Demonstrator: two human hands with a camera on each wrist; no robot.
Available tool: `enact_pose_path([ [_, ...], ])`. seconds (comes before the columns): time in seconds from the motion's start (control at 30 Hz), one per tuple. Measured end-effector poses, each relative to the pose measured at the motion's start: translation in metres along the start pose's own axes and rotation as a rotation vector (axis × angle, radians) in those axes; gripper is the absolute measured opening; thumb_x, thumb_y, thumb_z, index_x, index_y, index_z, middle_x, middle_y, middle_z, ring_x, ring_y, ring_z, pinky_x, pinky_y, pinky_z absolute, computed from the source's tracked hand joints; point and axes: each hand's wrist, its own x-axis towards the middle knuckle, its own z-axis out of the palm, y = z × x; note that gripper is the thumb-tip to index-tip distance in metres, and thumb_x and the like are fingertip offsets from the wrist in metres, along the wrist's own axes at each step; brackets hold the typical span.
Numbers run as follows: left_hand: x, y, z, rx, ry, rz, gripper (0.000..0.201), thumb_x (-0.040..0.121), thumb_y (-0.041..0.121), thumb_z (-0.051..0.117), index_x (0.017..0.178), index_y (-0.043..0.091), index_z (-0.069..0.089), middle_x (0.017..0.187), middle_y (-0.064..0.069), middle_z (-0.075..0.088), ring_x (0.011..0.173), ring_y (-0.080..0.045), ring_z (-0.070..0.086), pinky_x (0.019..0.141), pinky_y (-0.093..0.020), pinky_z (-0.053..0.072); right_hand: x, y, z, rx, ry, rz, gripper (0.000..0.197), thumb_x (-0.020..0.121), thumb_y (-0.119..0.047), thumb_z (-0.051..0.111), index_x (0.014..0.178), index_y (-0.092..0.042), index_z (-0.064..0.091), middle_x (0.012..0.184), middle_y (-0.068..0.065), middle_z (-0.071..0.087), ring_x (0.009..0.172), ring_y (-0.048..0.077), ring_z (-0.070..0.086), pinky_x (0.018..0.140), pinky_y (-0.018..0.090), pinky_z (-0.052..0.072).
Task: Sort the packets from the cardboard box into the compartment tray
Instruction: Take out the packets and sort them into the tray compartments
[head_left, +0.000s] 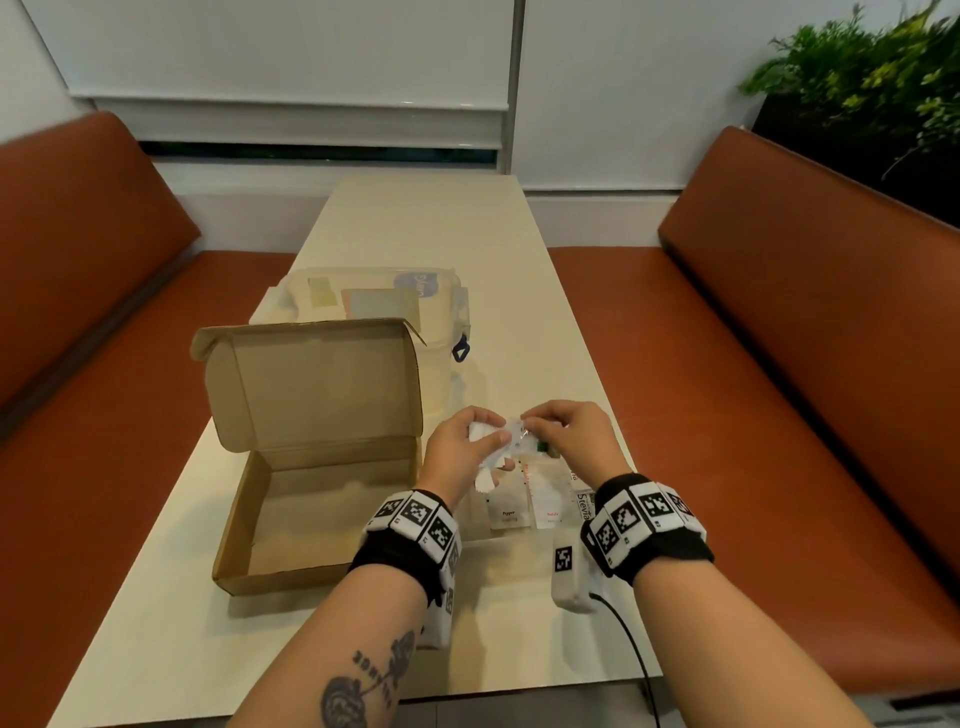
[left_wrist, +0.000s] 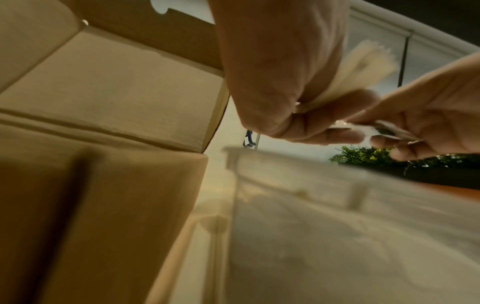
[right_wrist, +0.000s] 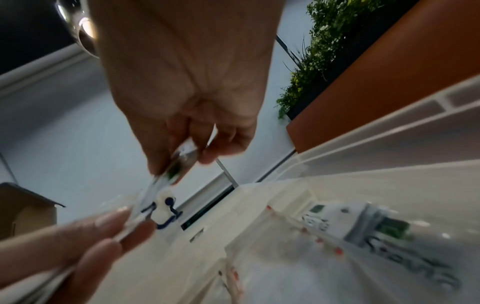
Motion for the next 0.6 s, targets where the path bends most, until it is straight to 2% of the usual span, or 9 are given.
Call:
enact_pose_path([
  [0.13, 0.000, -0.002, -0.001, -0.021, 0.022, -0.018, 0.015, 0.084, 0.011, 0.070, 0.097, 0.012, 0.064, 0.105, -0.004, 0.059, 0.057, 0.004, 0.065, 0.045, -0.008, 0.044, 0.004, -0.005, -0.002, 0.000, 0.035, -0.007, 0.009, 0.084, -0.012, 0.068, 0.078, -0.019, 0.067, 0.079, 0.001, 0.069, 0.073, 0.017, 0.066, 0.070, 0.030, 0.058],
  [0.2, -0.001, 0.000, 0.001, -0.062, -0.016, -0.070, 0.022, 0.083, 0.011, 0.072, 0.102, 0.014, 0.062, 0.105, -0.004, 0.056, 0.053, 0.000, 0.065, 0.043, -0.011, 0.046, 0.005, -0.003, -0.003, 0.079, 0.096, 0.024, 0.013, 0.082, -0.010, 0.069, 0.078, -0.021, 0.063, 0.078, 0.003, 0.069, 0.071, 0.018, 0.066, 0.066, 0.031, 0.057],
  [0.27, -0.002, 0.003, 0.003, -0.129, -0.073, -0.151, 0.029, 0.081, 0.014, 0.075, 0.105, 0.018, 0.060, 0.105, -0.006, 0.056, 0.049, -0.011, 0.065, 0.043, -0.022, 0.050, 0.003, 0.000, -0.003, 0.174, 0.132, 0.064, 0.017, 0.082, -0.009, 0.069, 0.083, -0.022, 0.058, 0.080, 0.007, 0.069, 0.068, 0.016, 0.064, 0.060, 0.029, 0.054],
  [0.3, -0.002, 0.004, 0.003, -0.147, -0.091, -0.176, 0.031, 0.080, 0.015, 0.076, 0.105, 0.020, 0.060, 0.104, -0.007, 0.056, 0.049, -0.015, 0.064, 0.043, -0.023, 0.048, 0.001, 0.002, -0.002, 0.211, 0.139, 0.086, 0.019, 0.082, -0.009, 0.068, 0.086, -0.022, 0.056, 0.082, 0.008, 0.069, 0.067, 0.016, 0.063, 0.058, 0.028, 0.052],
  [0.4, -0.001, 0.005, 0.006, -0.143, -0.092, -0.189, 0.033, 0.077, 0.014, 0.077, 0.104, 0.023, 0.060, 0.111, -0.010, 0.054, 0.046, -0.015, 0.060, 0.045, -0.024, 0.047, -0.003, 0.005, 0.000, 0.266, 0.153, 0.132, 0.019, 0.084, -0.007, 0.064, 0.096, -0.018, 0.053, 0.086, 0.007, 0.066, 0.067, 0.017, 0.060, 0.058, 0.027, 0.048],
  [0.47, 0.000, 0.005, 0.006, -0.100, -0.084, -0.173, 0.032, 0.076, 0.012, 0.078, 0.101, 0.023, 0.061, 0.116, -0.010, 0.052, 0.044, -0.015, 0.057, 0.049, -0.027, 0.049, -0.004, 0.003, -0.001, 0.281, 0.103, 0.148, 0.023, 0.084, -0.003, 0.060, 0.104, -0.013, 0.055, 0.083, 0.006, 0.063, 0.069, 0.018, 0.059, 0.059, 0.026, 0.048],
  [0.53, 0.001, 0.004, 0.006, -0.039, -0.085, -0.153, 0.030, 0.076, 0.010, 0.077, 0.097, 0.023, 0.061, 0.118, -0.007, 0.049, 0.042, -0.015, 0.055, 0.055, -0.030, 0.049, -0.002, -0.001, -0.006, 0.224, -0.021, 0.133, 0.028, 0.085, 0.000, 0.057, 0.110, -0.010, 0.060, 0.077, 0.004, 0.061, 0.069, 0.016, 0.057, 0.059, 0.021, 0.048],
  [0.6, 0.001, 0.003, 0.007, -0.005, -0.085, -0.140, 0.029, 0.076, 0.009, 0.077, 0.096, 0.022, 0.061, 0.118, -0.007, 0.048, 0.042, -0.016, 0.055, 0.058, -0.031, 0.050, -0.001, -0.006, -0.013, 0.055, -0.163, 0.098, 0.026, 0.085, -0.002, 0.057, 0.105, -0.012, 0.069, 0.075, 0.000, 0.062, 0.068, 0.010, 0.056, 0.061, 0.015, 0.046],
])
